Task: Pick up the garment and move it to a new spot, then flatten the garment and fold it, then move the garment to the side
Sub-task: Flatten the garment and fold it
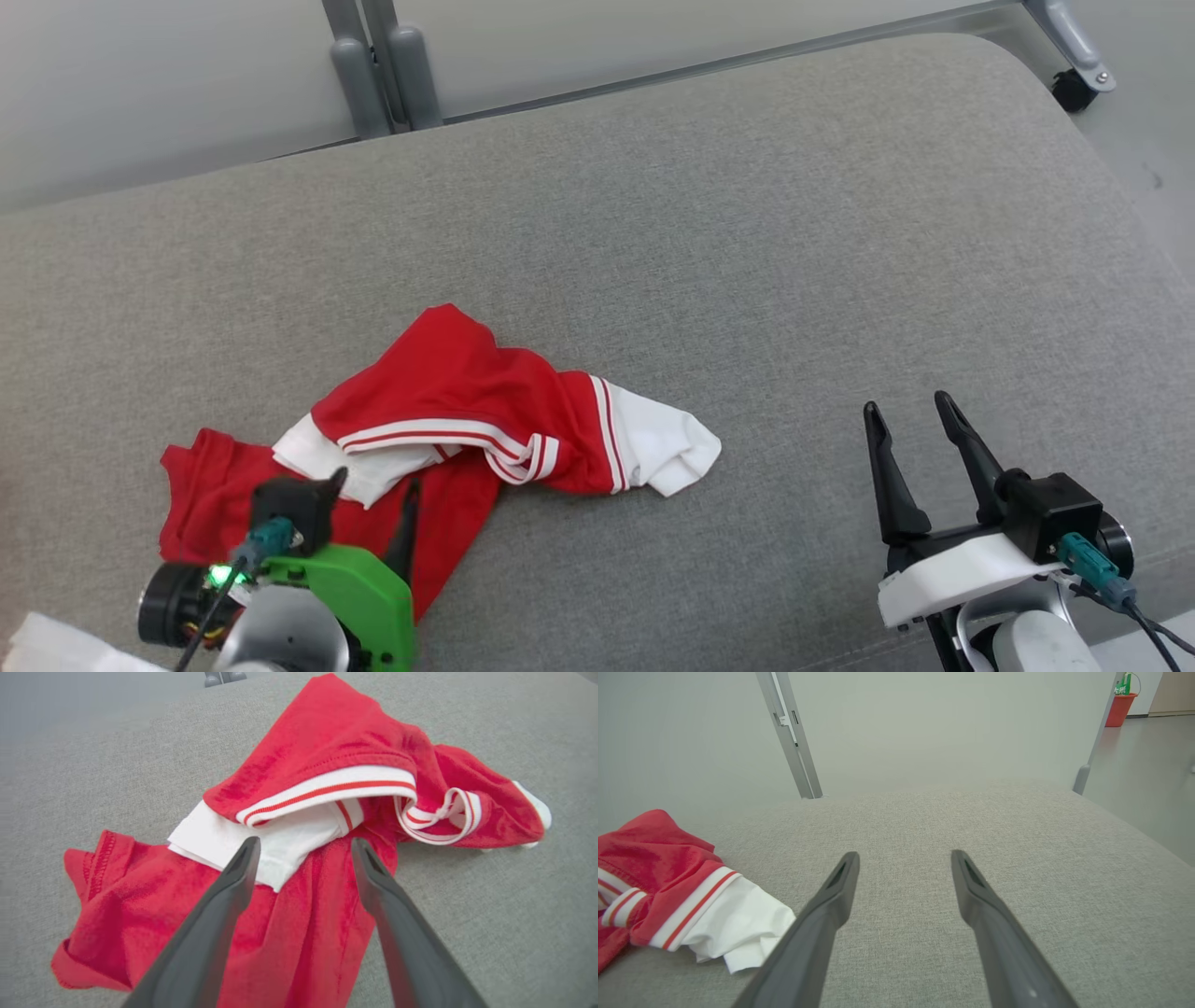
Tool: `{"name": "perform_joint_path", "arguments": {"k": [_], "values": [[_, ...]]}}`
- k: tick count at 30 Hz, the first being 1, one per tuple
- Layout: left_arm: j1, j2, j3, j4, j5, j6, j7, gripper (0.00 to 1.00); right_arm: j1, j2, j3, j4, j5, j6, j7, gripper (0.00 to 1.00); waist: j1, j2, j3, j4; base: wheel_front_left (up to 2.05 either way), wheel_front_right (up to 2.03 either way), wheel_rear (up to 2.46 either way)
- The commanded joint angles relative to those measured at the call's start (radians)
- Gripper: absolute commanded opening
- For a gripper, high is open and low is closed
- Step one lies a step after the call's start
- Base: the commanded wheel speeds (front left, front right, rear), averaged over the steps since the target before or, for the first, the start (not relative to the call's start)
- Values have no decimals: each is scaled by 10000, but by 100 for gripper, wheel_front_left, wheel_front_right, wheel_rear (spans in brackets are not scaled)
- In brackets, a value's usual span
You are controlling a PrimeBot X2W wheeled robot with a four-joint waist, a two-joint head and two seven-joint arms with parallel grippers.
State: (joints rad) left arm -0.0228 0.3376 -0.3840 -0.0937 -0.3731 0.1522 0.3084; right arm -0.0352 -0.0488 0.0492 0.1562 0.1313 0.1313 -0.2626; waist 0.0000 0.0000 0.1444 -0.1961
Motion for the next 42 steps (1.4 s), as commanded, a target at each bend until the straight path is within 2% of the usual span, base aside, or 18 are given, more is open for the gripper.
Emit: {"name": "perform_joint_path", "arguments": {"k": [1, 3, 6, 8, 9, 10, 11, 12, 19, 24, 31, 32, 33, 40, 41, 42], "values": [[-435, 262, 113, 419, 263, 67, 51, 100, -132, -32, 16, 24, 124, -10, -33, 100, 0, 0, 110, -211, 0, 0, 0], [-766, 124, 228, 902, 148, 87, 27, 100, -129, -28, -15, 35, 156, -10, -33, 100, 0, 0, 157, -345, 0, 0, 0], [-1138, 262, 444, 1569, 181, 141, -102, 100, -44, -26, -42, 45, 188, -10, -33, 100, 0, 0, 210, -518, 0, 0, 0], [-1281, 249, 477, 1887, 25, 10, -182, 99, -4, -26, -45, 58, 200, -10, -33, 100, 0, 0, 249, -627, 0, 0, 0], [-1328, 195, 485, 2034, -60, -62, -215, 72, -1, -28, -74, 69, 230, -10, -33, 100, 0, 0, 260, -669, 0, 0, 0], [-1412, 224, 476, 2129, -41, -112, -284, 55, -10, -29, -85, 74, 256, -10, -33, 100, 0, 0, 272, -716, 0, 0, 0], [-1482, 194, 477, 2161, -83, -159, -350, 43, -22, -26, -77, 80, 267, -10, -33, 100, 0, 0, 280, -744, 0, 0, 0], [-1544, 175, 458, 2155, -96, -216, -440, 0, -40, -26, -68, 83, 274, -9, -33, 100, 0, 0, 298, -773, 0, 0, 0], [-2171, 225, 423, 1633, 135, -326, -871, 0, -180, -26, 68, 77, 412, -10, -33, 100, 0, 0, 435, -933, 0, 0, 0], [-3329, 310, 101, 1566, 490, -599, -533, 0, -368, -26, 253, 132, 541, -10, -33, 100, 0, 0, 608, -1328, 0, 0, 0], [-5944, 70, -202, 2842, 1047, -945, -354, 0, -511, -24, 558, 255, 842, -10, -33, 100, 0, 0, 1073, -2445, 0, 0, 0], [-6812, 80, -222, 3551, 1196, -1004, -462, 0, -540, -21, 641, 288, 931, -10, -33, 100, 0, 0, 1321, -2888, 0, 0, 0], [-7099, 80, -200, 3838, 1270, -1006, -546, 0, -555, -17, 693, 291, 972, -10, -33, 100, 0, 0, 1422, -3056, 0, 0, 0], [-8694, -47, -368, 6000, 1787, -1062, -1776, 0, -536, -17, 795, 275, 1165, -10, -33, 100, 0, 0, 1927, -3682, 0, 0, 0], [-8825, -86, -409, 6464, 1870, -1008, -2035, 15, -512, -15, 787, 249, 1198, -10, -33, 100, 0, 0, 1960, -3688, 0, 0, 0], [-8931, -91, -432, 6810, 1929, -989, -2279, 38, -509, -15, 778, 246, 1219, -10, -33, 100, 0, 0, 1973, -3689, 0, 0, 0]]}}
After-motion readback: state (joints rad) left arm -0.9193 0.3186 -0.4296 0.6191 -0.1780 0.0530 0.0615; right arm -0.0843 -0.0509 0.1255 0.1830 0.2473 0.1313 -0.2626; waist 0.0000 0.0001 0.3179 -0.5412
